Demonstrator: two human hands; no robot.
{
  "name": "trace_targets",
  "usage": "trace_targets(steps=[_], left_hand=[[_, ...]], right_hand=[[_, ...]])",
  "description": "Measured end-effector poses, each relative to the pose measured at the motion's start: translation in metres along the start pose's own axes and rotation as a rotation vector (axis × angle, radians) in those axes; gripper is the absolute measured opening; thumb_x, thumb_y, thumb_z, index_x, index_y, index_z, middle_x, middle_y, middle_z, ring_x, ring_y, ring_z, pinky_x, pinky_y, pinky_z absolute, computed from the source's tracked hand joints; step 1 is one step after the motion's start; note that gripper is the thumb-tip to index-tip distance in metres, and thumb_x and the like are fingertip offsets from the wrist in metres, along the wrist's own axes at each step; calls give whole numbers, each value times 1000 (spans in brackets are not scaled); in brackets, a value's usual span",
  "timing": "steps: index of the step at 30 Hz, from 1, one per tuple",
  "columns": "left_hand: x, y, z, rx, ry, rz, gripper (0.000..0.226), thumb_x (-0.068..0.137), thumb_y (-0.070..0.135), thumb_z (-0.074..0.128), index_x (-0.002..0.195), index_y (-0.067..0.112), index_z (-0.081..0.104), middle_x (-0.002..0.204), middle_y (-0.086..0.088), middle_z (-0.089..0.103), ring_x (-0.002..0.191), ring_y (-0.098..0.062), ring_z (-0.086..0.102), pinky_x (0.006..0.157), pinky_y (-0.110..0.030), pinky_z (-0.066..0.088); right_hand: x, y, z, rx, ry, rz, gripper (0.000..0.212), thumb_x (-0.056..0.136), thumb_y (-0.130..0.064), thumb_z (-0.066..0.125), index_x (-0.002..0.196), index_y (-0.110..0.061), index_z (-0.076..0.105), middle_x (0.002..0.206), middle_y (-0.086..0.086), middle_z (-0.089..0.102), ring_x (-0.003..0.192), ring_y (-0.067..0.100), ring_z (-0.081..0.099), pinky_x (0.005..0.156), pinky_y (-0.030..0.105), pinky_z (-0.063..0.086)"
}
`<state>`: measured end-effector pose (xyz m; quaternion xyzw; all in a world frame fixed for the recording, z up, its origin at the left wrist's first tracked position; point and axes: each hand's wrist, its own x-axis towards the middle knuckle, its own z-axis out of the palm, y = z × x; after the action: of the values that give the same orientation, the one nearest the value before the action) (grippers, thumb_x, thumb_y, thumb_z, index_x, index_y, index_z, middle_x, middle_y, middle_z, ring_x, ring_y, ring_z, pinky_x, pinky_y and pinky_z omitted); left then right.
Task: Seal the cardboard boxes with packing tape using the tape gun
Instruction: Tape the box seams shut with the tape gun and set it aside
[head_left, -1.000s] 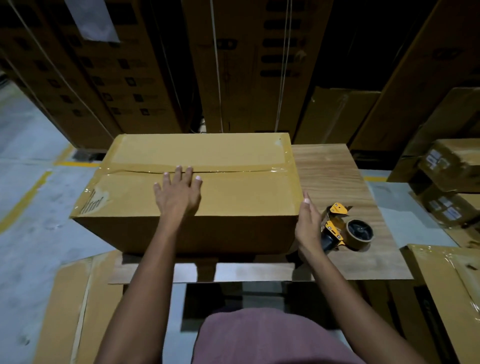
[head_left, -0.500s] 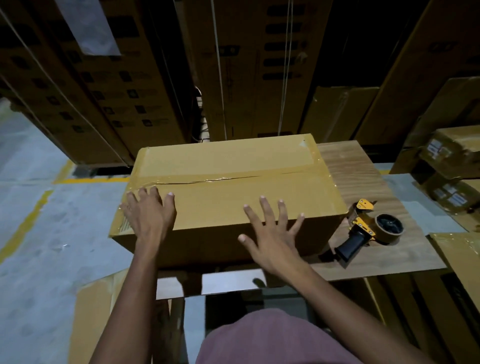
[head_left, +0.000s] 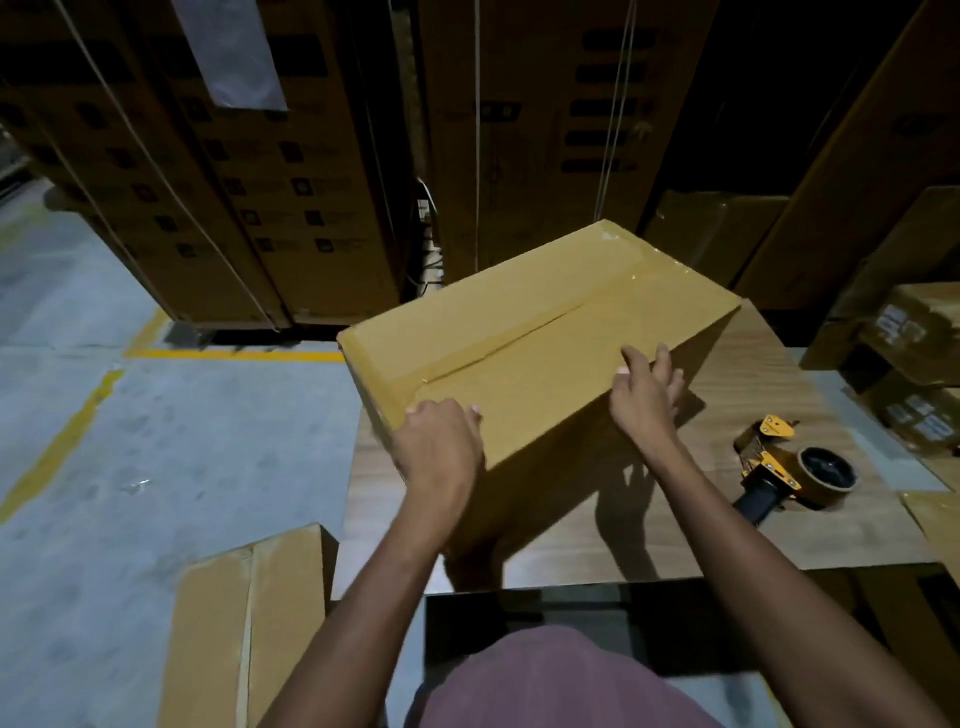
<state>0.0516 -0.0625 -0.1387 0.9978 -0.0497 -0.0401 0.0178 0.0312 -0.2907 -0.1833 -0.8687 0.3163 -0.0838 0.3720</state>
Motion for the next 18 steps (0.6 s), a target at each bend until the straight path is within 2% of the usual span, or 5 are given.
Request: trace_targets(steps=[2,4,10,15,18], left_hand=[[-22,20,-7,-6,-37,104,52,107,51,37,99,12,70,72,-1,56,71,-22,59,62,-31,40],[-36,35,-14,0,-93,200,53,105,55,36,95,14,68,63,1,39,60,-17,44,59,-31,36],[11,42,-25,-16,-193,290,45,102,60,43,88,18,52,72,-1,47,70,-18,51,63,-32,38],[112,19,-10,-199,157,140,52,99,59,49,98,11,68,77,-6,61,72,-21,57,61,-33,41],[149,8,8,-180,161,59,68,96,67,46,97,3,71,93,-15,66,88,-31,60,74,-40,45]], right_hand=[[-13,-14,4,131,-52,63,51,112,-38,35,160,-22,33,173,-1,-10,158,38,-8,125,55,12],[-31,-20,12,140,-57,110,64,109,-45,42,164,-21,21,172,-5,-15,158,40,-8,123,55,18],[-58,-2,22,205,22,182,91,104,-39,58,164,-15,-7,170,4,-24,151,39,29,115,45,35],[-61,-6,24,313,6,273,102,104,-41,56,158,-18,-27,163,24,30,144,42,41,116,48,35],[-58,-7,19,301,-26,313,104,104,-46,56,159,-11,-26,165,23,28,149,40,34,119,46,31]])
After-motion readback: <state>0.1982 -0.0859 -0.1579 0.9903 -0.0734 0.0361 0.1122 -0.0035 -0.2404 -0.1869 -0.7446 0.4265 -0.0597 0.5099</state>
